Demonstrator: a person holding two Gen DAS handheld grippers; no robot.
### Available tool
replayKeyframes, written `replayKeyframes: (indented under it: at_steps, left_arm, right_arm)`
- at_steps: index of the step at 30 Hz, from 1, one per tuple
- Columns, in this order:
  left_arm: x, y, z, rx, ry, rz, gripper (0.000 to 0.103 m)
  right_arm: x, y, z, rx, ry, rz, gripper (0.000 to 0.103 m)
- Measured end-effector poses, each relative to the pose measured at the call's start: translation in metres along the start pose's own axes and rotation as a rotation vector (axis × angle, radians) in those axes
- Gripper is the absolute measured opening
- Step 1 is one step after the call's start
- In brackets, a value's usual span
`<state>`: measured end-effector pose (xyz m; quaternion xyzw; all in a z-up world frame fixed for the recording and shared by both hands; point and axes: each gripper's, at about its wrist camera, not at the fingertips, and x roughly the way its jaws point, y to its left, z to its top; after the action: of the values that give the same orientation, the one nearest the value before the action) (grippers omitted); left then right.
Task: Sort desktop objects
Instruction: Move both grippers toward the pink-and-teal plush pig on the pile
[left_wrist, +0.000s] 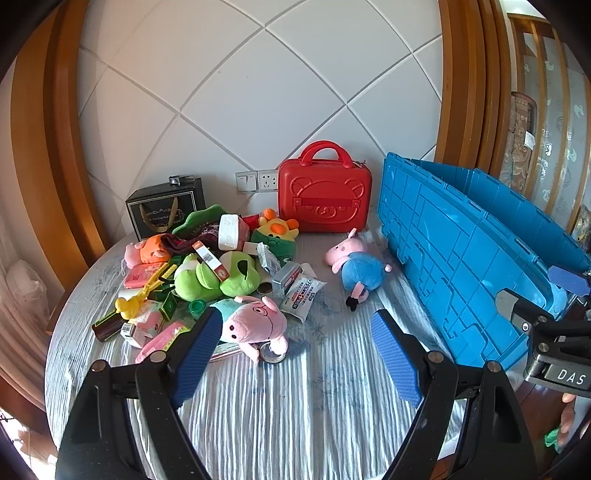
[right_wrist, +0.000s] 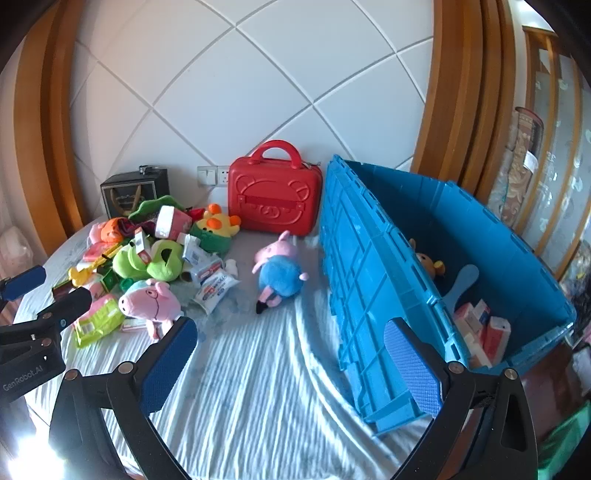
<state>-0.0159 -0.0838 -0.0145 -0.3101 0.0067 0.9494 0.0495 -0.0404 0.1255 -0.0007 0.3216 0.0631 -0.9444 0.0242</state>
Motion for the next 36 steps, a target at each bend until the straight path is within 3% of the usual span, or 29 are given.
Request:
replayKeyframes:
  at_steps: [6,13,23,28,33,36]
  left_arm:
    - [0.012,0.010,-0.007,0.011,0.021,-0.009,0.083]
    - [0.036,0.032,-0.011,-0.056,0.063,0.015,0.083]
    - [0.102,0.100,-0.018,-0.236,0.200,0.253,0.083]
    - [0.132,0.134,-0.028,-0.239,0.261,0.396,0.083]
    - [0.149,0.172,-0.053,-0.301,0.354,0.470,0.083]
    - [0.157,0.192,-0.064,-0.311,0.380,0.475,0.083]
  right_arm:
    - [0.006,0.010,-0.008,0.012,0.031,-0.012,0.103]
    - [0.028,0.017,-0.007,-0.006,0.058,0.007,0.103]
    - [0.125,0.030,0.011,-0.041,0.155,0.171,0.103]
    - [0.188,0.038,0.020,-0.060,0.224,0.260,0.103]
    - [0.238,0.059,0.020,-0.087,0.293,0.334,0.103]
    - [0.251,0.077,0.020,-0.110,0.322,0.380,0.103]
